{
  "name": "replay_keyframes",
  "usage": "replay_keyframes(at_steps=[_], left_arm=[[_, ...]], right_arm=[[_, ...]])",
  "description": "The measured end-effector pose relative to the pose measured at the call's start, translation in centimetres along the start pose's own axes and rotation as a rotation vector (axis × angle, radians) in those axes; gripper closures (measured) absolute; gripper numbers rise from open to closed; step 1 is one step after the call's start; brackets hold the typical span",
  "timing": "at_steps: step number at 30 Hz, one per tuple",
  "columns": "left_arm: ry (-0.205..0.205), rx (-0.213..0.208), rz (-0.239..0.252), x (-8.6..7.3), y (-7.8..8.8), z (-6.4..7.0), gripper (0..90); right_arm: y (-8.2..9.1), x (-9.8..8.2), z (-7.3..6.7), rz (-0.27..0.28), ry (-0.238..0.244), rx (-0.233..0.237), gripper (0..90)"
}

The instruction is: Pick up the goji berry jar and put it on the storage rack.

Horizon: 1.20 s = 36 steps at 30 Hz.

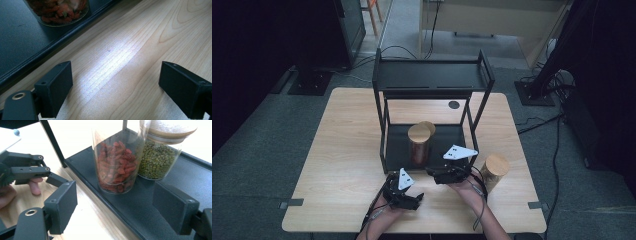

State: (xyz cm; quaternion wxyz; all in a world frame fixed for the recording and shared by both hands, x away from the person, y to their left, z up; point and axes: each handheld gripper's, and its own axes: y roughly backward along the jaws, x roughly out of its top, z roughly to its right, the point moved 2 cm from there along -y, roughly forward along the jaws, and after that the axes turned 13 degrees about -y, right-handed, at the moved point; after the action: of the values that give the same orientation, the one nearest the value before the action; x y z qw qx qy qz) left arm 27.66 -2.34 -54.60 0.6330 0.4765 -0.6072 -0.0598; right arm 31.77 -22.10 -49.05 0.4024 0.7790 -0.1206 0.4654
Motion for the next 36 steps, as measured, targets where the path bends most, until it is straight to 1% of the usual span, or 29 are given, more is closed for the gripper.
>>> replay_keyframes(at_steps=[8, 10, 14, 18, 22, 27, 31, 33, 36], left_arm=[[0.005, 0.005, 0.001, 0.0, 0.0, 0.1, 12.2], [0.005, 0.004, 0.001, 0.0, 0.0, 0.1, 12.2], [0.005, 0.005, 0.001, 0.0, 0.0, 0.1, 12.2], [0.005, 0.005, 0.001, 0.0, 0.0, 0.1, 12.2], [0.004, 0.006, 0.000, 0.0, 0.0, 0.1, 12.2], [0.004, 0.007, 0.000, 0.0, 0.0, 0.1, 12.2], [0.006, 0.006, 0.000, 0.0, 0.0, 0.1, 12.2], [0.006, 0.006, 0.001, 0.0, 0.0, 0.1, 12.2], [0.006, 0.006, 0.000, 0.0, 0.0, 0.1, 12.2]], right_arm=[[1.1, -0.4, 0.1, 0.003, -0.004, 0.016, 20.2], [1.4, -0.4, 0.1, -0.005, 0.008, 0.015, 20.2], [1.8, -0.6, 0.0, -0.005, 0.014, 0.018, 20.2], [1.9, -0.7, 0.0, -0.015, -0.010, 0.046, 20.2], [2.1, -0.7, -0.4, -0.014, -0.004, 0.048, 19.3], [2.5, -0.7, -0.5, -0.010, -0.019, 0.058, 19.3], [2.6, -0.8, -0.6, -0.029, -0.021, 0.055, 19.4], [2.7, -0.9, -0.6, -0.032, -0.008, 0.048, 19.6], [2.9, -0.9, -0.7, -0.038, -0.006, 0.042, 19.6]])
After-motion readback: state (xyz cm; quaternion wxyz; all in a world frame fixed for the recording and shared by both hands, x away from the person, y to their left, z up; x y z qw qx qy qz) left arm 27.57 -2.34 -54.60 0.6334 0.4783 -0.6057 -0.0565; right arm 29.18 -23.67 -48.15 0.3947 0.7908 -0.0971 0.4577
